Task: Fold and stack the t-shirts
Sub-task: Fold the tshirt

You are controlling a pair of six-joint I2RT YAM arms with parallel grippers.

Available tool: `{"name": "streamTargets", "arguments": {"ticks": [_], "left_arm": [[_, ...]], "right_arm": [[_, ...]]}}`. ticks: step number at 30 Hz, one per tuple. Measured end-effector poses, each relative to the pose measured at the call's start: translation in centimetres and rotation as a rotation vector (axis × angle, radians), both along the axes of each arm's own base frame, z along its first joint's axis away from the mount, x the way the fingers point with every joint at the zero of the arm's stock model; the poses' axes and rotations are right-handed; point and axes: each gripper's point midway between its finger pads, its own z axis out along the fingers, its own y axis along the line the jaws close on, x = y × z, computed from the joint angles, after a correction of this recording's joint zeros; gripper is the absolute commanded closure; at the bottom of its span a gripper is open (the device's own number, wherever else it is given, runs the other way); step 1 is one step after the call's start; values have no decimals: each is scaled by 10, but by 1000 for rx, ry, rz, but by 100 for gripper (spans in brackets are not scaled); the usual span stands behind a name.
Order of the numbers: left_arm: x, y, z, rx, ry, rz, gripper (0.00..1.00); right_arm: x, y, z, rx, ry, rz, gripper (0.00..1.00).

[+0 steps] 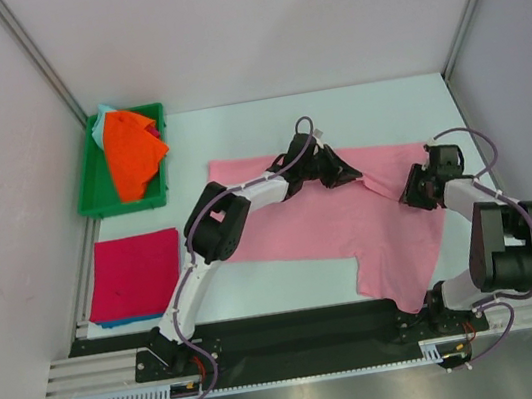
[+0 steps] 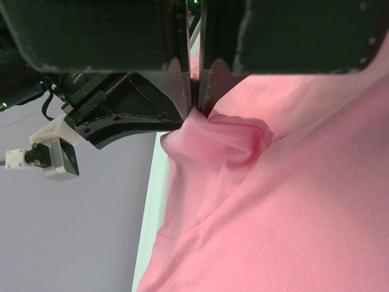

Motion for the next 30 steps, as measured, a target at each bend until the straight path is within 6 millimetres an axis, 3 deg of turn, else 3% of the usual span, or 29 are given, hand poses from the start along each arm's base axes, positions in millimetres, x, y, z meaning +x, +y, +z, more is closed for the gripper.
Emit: {"name": "streamTargets", "arguments": {"ticks": [23, 30], "left_arm": [[3, 2, -2, -1, 0, 5, 92], [3, 2, -2, -1, 1, 5, 92]], "right_arm": [[-4, -19, -10, -16, 20, -62, 64], [0, -16, -10, 0, 11, -53, 71]]}}
